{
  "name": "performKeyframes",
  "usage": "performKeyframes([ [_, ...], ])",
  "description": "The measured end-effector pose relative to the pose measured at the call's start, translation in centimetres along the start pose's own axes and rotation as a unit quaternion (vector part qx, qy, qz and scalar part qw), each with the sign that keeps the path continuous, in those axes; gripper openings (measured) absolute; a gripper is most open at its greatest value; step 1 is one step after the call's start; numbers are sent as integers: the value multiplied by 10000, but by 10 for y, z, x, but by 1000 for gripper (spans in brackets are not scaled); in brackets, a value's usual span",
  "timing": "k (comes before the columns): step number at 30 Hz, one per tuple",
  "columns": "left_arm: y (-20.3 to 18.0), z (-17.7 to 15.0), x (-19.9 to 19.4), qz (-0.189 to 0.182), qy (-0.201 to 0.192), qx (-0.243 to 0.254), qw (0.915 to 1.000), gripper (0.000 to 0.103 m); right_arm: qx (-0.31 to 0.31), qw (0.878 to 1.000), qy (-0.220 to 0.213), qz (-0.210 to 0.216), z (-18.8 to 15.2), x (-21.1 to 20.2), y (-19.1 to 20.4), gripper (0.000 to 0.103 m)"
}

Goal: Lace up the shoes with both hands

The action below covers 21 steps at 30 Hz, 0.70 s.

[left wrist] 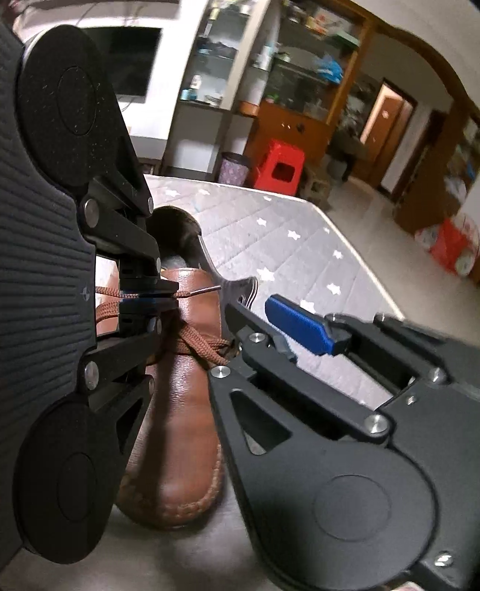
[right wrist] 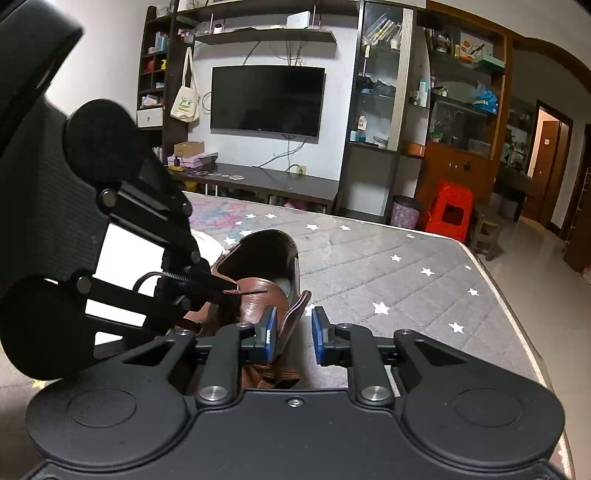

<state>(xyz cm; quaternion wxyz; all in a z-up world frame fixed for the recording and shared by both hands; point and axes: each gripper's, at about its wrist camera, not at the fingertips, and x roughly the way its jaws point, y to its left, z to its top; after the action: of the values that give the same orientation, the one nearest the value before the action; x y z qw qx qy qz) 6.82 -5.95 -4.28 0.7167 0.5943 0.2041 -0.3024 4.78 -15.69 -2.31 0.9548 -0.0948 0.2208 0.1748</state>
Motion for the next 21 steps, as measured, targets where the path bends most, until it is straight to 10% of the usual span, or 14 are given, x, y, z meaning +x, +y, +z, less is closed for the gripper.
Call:
performKeyframes([
  [21, 15, -2, 40, -448, -428, 436, 9971, 2, 413, 9991, 49, 93, -8, 2, -22, 13],
])
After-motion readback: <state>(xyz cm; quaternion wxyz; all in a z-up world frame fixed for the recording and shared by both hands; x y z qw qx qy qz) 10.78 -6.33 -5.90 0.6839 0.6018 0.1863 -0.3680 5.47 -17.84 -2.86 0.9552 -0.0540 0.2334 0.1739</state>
